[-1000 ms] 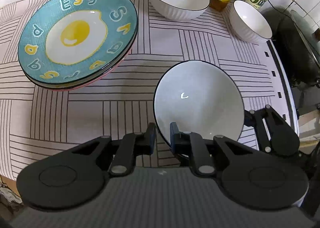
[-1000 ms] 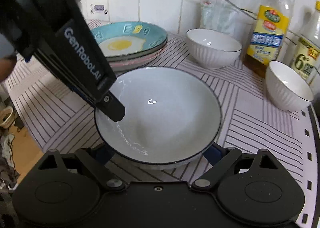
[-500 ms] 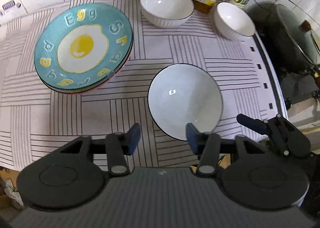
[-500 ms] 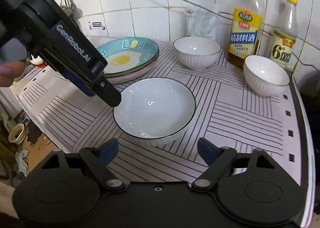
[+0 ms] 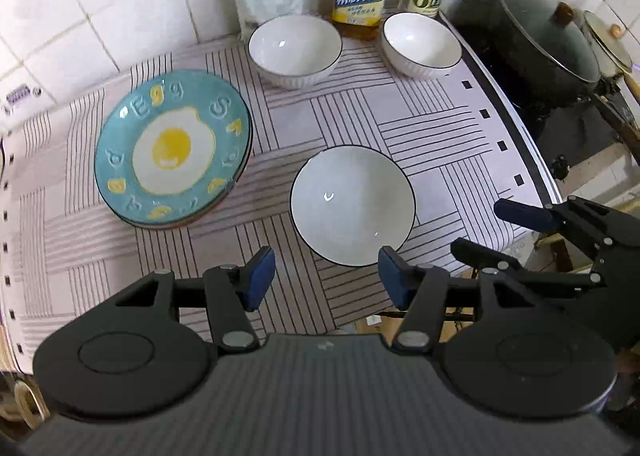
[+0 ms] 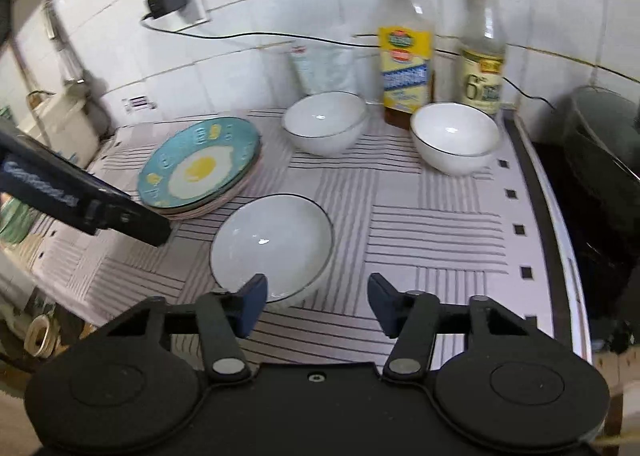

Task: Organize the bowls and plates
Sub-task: 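Move both grippers to the white bowl by the bottles and close, then lift the bowl with both grippers and carry it over the first bowl, then lower the bowl into the first bowl and open both grippers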

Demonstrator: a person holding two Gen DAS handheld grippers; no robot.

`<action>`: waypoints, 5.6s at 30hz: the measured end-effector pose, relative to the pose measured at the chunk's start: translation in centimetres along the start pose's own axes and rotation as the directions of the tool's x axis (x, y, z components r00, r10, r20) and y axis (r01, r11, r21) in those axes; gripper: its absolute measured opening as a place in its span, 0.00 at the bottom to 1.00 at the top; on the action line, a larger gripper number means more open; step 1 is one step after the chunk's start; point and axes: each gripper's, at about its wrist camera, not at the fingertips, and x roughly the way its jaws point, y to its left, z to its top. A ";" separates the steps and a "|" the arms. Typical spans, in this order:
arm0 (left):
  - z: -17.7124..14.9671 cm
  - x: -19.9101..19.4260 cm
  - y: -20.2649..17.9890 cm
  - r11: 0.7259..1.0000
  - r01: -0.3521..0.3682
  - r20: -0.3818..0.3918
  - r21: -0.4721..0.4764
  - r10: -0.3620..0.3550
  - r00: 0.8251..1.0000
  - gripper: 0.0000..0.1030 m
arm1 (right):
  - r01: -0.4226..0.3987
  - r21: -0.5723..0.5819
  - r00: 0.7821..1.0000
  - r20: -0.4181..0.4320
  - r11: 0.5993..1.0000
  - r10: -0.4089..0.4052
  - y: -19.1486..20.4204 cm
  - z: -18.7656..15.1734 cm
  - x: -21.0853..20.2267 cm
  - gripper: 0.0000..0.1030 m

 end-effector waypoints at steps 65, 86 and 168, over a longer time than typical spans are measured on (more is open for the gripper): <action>18.4 17.8 -7.4 0.993 0.104 0.131 0.050 -0.110 0.985 0.52 | 0.188 0.483 0.941 0.160 0.855 -0.297 -16.2 7.2 13.6 0.21; 16.7 18.9 -6.6 0.982 0.186 0.059 0.024 -0.187 0.980 0.07 | -0.020 0.678 0.986 0.134 0.734 -0.096 -18.9 4.7 14.2 0.11; 0.4 9.4 3.0 0.951 0.193 -0.167 -0.242 -0.237 0.957 0.21 | 0.167 0.158 0.984 -0.084 0.973 -0.155 1.1 4.1 7.6 0.13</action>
